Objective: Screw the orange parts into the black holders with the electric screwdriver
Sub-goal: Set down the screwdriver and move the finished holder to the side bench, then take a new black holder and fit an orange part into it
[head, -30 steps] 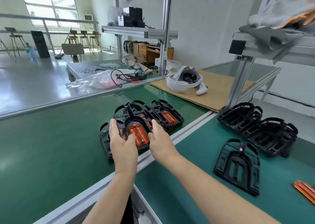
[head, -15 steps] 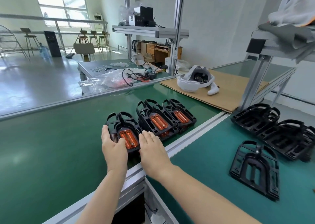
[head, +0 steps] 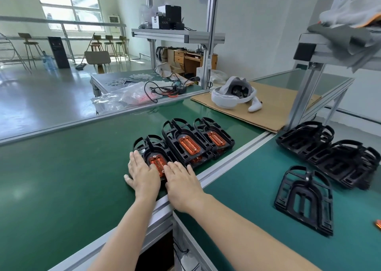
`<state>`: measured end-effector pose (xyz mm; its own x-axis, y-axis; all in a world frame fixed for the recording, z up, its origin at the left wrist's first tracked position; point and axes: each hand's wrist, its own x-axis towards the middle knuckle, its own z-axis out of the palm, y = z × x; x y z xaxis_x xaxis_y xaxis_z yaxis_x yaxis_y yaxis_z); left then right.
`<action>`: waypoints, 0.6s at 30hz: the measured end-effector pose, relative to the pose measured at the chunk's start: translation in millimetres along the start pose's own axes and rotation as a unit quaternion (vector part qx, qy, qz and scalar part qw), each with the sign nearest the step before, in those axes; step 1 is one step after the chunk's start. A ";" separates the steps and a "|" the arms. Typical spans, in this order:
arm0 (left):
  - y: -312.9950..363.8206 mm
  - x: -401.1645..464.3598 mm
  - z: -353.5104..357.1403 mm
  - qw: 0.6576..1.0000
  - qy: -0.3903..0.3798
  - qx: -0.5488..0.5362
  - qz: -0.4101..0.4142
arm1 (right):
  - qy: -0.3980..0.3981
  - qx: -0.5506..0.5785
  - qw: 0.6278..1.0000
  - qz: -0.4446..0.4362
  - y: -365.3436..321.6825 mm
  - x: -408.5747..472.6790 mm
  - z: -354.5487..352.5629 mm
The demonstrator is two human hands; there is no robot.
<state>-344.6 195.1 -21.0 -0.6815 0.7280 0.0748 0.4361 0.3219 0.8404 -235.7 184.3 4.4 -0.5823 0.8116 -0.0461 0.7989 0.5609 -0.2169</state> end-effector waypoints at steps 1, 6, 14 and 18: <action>1.4 0.0 -0.3 1.000 -0.002 0.014 -0.002 | 0.001 0.008 1.000 -0.001 1.0 -1.6 -0.2; 8.5 -3.6 -4.7 0.998 0.018 0.057 0.006 | 0.044 0.035 0.998 -0.001 1.0 -13.5 -5.1; 46.7 -45.0 7.2 0.986 0.053 0.021 0.160 | 0.131 0.108 0.975 0.140 21.9 -60.1 -14.5; 61.8 -70.9 25.6 0.982 0.002 -0.011 0.190 | 0.154 0.130 0.957 0.209 50.8 -89.1 -20.1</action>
<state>-254.4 178.9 11.9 -0.4737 0.7907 0.3878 0.6472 0.0138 0.7622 -140.3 143.8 17.0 -0.1168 0.9883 0.0985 0.8644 0.1500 -0.4800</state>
